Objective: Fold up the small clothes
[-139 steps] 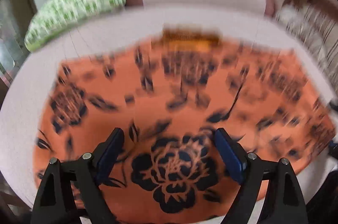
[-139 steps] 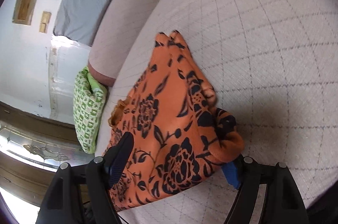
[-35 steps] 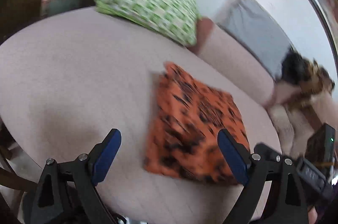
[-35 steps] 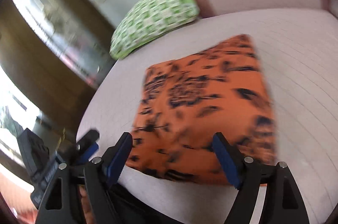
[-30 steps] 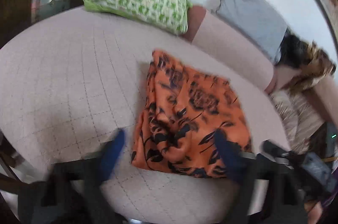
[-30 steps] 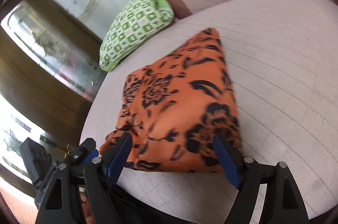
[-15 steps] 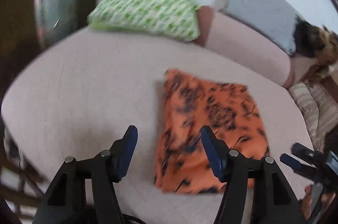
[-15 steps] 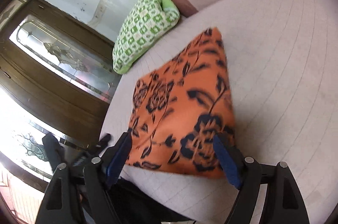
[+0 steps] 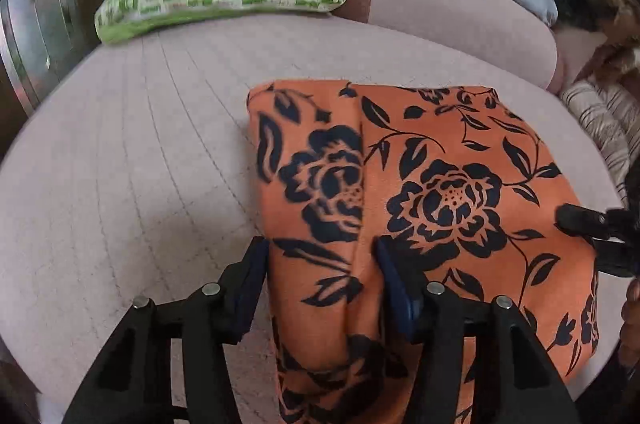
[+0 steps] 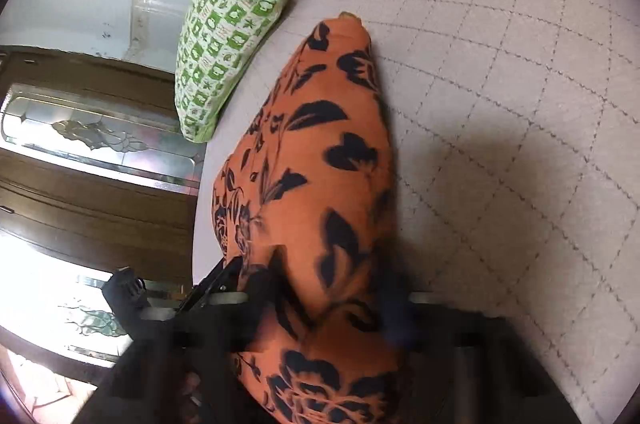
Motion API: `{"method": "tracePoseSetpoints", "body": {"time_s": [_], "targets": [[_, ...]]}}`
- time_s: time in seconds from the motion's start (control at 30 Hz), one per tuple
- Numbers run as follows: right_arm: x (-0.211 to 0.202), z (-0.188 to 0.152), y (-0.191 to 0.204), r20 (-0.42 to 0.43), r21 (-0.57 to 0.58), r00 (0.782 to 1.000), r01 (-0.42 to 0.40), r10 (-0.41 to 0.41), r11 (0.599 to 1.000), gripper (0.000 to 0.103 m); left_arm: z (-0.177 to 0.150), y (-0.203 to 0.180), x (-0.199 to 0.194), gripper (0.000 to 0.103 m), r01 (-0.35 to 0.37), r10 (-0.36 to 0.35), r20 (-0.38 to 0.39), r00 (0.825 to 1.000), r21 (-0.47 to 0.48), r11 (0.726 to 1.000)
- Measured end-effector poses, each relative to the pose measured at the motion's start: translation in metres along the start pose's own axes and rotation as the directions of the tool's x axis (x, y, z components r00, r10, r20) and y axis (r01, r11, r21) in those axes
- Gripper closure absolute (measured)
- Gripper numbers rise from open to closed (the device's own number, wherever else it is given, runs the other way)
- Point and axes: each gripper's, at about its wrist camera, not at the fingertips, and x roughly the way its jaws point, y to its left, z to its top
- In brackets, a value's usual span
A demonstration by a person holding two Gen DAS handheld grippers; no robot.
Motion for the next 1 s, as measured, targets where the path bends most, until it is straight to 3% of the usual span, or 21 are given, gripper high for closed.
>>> {"method": "tracePoseSetpoints", "body": {"time_s": [0.13,0.17,0.23,0.3,0.33,0.5,0.6,0.63,0.67,0.73,0.8,0.9,0.93,1.0], "targets": [[0.005,-0.014,-0.009,0.022,0.008,0.993,0.120,-0.120,0.993,0.071,0.000,-0.003,0.007,0.043,0.002,-0.002,-0.005,1.000,0.014,1.000],[0.003,-0.015,-0.012,0.038,0.029,0.996,0.085,-0.086,0.996,0.070,0.000,-0.001,0.007,0.042,0.009,-0.009,-0.004,1.000,0.006,1.000],[-0.006,-0.014,-0.011,0.050,0.052,0.998,0.028,-0.031,0.998,0.056,0.001,0.004,0.006,0.041,0.022,-0.022,-0.006,1.000,-0.011,1.000],[-0.018,-0.007,-0.001,0.079,0.030,0.997,0.007,-0.009,1.000,0.033,0.001,0.006,0.006,0.040,0.027,-0.027,-0.006,1.000,-0.015,1.000],[-0.020,-0.003,0.005,0.084,0.010,0.996,0.008,-0.009,1.000,0.030,0.000,0.005,0.006,0.040,0.026,-0.026,-0.004,1.000,-0.012,1.000],[0.002,0.035,0.014,0.062,-0.001,0.997,0.053,-0.053,0.999,0.029,0.000,0.005,0.006,0.040,0.043,-0.043,-0.003,0.999,-0.020,0.999],[0.036,0.052,-0.008,-0.036,0.110,0.999,0.010,-0.006,0.994,0.031,0.000,0.007,0.007,0.040,0.045,-0.045,-0.001,0.999,-0.020,0.999],[0.037,0.053,-0.009,-0.035,0.108,0.999,0.008,-0.004,0.994,0.054,0.000,0.007,0.006,0.040,0.043,-0.043,0.001,0.999,-0.019,0.999],[0.031,0.052,-0.007,-0.015,0.102,1.000,0.004,-0.003,0.995,0.064,-0.001,0.008,0.005,0.039,0.045,-0.045,0.003,0.999,-0.019,0.999],[0.022,0.046,-0.008,0.027,0.106,0.999,0.024,-0.027,0.994,0.071,-0.001,0.008,0.004,0.038,0.050,-0.050,0.002,0.999,-0.022,0.999],[0.033,0.043,-0.017,0.005,0.114,0.997,0.082,-0.083,0.990,0.072,0.000,0.008,0.005,0.037,0.043,-0.043,0.001,0.999,-0.019,0.999],[0.025,0.040,-0.011,0.027,0.127,0.998,0.054,-0.058,0.990,0.055,0.000,0.008,0.005,0.037,0.044,-0.044,0.008,0.999,-0.020,0.999],[0.019,0.038,-0.004,0.042,0.101,0.997,0.066,-0.070,0.993,0.047,0.000,0.009,0.006,0.037,0.052,-0.052,0.006,0.999,-0.029,0.998],[0.001,0.031,0.021,0.098,0.000,0.988,0.121,-0.121,0.993,0.047,-0.001,0.010,0.004,0.037,0.056,-0.056,0.005,0.998,-0.041,0.998]]}}
